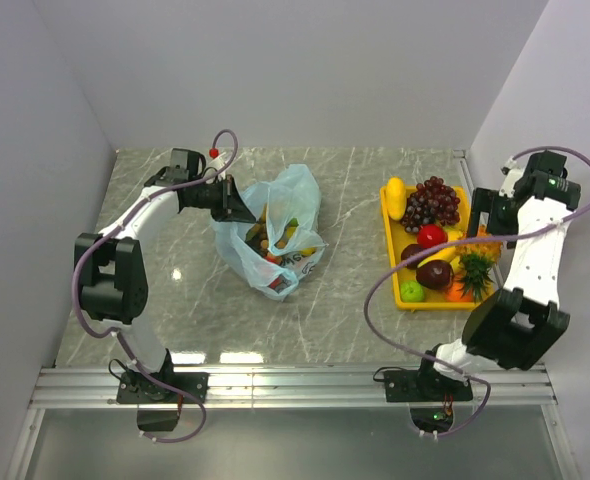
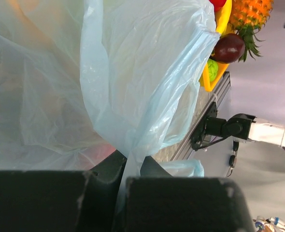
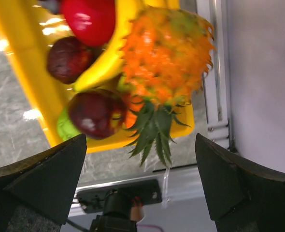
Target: Place the fake fruits into the plastic bag and tie a complex knot
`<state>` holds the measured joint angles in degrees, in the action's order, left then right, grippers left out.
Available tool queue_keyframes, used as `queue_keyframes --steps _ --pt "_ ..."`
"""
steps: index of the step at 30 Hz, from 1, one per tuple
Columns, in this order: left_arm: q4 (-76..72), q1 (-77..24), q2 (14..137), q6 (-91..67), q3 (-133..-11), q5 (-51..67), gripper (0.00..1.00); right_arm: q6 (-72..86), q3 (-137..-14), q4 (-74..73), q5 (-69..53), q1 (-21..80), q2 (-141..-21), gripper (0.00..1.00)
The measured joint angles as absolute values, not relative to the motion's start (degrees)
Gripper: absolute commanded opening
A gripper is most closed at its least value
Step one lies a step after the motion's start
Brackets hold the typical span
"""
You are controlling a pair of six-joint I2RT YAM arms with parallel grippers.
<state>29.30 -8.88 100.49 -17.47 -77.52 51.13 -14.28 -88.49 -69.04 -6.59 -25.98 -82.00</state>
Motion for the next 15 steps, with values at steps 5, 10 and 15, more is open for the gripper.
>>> queue_keyframes --steps 5,10,15 --pt "30.4 -8.9 100.5 -15.6 -78.1 51.1 0.0 -11.6 -86.6 -68.8 -4.9 -28.3 -87.2 1.0" --pt "32.1 -8.9 100.5 -13.7 -79.5 51.1 0.0 -10.3 -85.9 -68.8 -5.6 -29.0 -89.5 1.0" --pt "32.6 -8.8 100.5 -12.7 -80.4 51.1 0.0 -10.2 -83.3 -68.1 -6.9 -29.2 -89.7 1.0"
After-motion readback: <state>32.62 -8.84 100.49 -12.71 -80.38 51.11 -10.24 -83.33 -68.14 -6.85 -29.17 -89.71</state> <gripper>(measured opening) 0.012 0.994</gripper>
